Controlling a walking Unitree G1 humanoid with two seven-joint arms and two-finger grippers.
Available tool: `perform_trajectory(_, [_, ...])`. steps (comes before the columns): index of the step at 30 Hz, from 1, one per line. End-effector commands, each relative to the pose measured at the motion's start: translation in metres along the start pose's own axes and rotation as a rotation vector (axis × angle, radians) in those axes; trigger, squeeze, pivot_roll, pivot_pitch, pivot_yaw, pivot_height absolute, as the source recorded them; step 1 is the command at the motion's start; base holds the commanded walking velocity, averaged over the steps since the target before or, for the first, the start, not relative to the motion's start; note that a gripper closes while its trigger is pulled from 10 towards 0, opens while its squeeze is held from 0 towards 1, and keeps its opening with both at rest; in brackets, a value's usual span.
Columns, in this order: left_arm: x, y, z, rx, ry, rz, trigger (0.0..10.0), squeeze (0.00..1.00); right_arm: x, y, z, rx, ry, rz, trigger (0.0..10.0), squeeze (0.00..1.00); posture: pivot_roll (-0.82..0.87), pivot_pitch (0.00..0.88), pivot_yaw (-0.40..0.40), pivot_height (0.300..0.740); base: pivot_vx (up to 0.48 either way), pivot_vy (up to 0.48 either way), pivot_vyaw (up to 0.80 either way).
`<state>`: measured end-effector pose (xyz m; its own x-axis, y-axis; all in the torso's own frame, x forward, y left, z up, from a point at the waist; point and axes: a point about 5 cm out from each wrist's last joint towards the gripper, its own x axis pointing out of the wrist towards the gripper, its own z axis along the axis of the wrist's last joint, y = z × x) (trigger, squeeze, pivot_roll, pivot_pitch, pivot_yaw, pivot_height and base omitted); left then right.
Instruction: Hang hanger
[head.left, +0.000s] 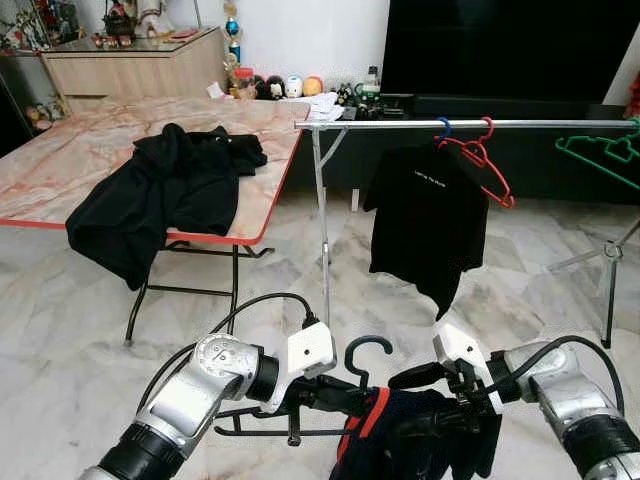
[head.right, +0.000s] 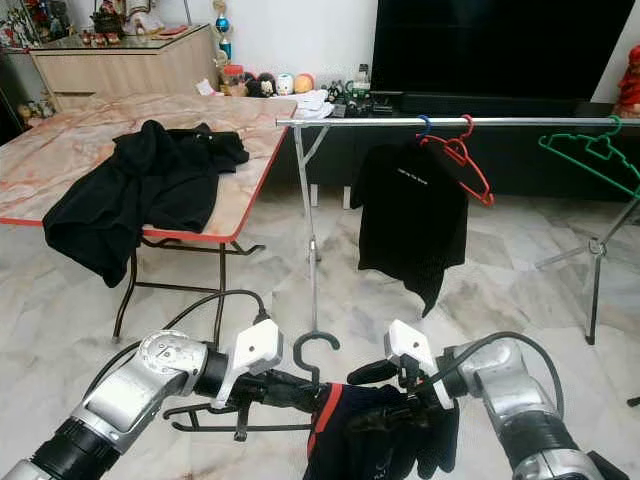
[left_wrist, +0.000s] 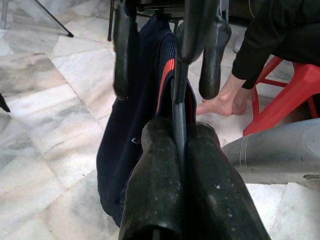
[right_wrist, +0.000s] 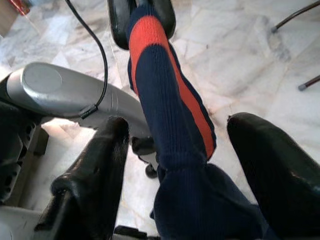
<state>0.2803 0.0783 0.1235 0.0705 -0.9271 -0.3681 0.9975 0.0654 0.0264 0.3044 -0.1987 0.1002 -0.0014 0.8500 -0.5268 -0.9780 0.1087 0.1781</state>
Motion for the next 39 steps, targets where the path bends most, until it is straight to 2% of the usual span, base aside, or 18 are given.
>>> perform_trajectory(1, [0.001, 0.002, 0.021, 0.079, -0.037, -0.009, 10.0, 0.00, 0.004, -0.002, 0.001, -0.015, 0.025, -0.004, 0.0, 0.00, -0.04, 0.021, 0.032, 0.740, 0.000, 0.000, 0.00])
perform_trajectory(8, [0.006, -0.001, 0.027, 0.104, -0.042, -0.037, 10.0, 0.00, 0.009, -0.004, -0.008, -0.014, 0.075, -0.053, 0.0, 0.00, -0.04, 0.024, 0.034, 0.740, 0.000, 0.000, 0.00])
perform_trajectory(17, [0.014, -0.007, 0.033, 0.127, -0.051, -0.072, 10.0, 0.00, 0.016, -0.001, -0.010, -0.011, 0.073, -0.019, 0.0, 0.00, -0.03, 0.023, 0.036, 0.740, 0.000, 0.000, 0.00])
perform_trajectory(25, [0.016, -0.005, 0.033, 0.134, -0.051, -0.058, 10.0, 0.00, 0.017, -0.003, -0.008, -0.010, 0.053, -0.023, 0.0, 0.00, -0.03, 0.022, 0.036, 0.740, 0.000, 0.000, 0.00])
perform_trajectory(29, [0.018, -0.002, 0.034, 0.148, -0.050, -0.018, 10.0, 0.00, 0.020, -0.001, -0.012, -0.012, 0.077, -0.024, 0.0, 0.00, -0.03, 0.025, 0.037, 0.740, 0.000, 0.000, 0.00])
perform_trajectory(39, [0.018, -0.001, 0.033, 0.141, -0.052, -0.016, 10.0, 0.00, 0.021, -0.001, -0.012, -0.009, 0.073, -0.019, 0.0, 0.00, -0.03, 0.025, 0.039, 0.740, 0.000, 0.000, 0.00])
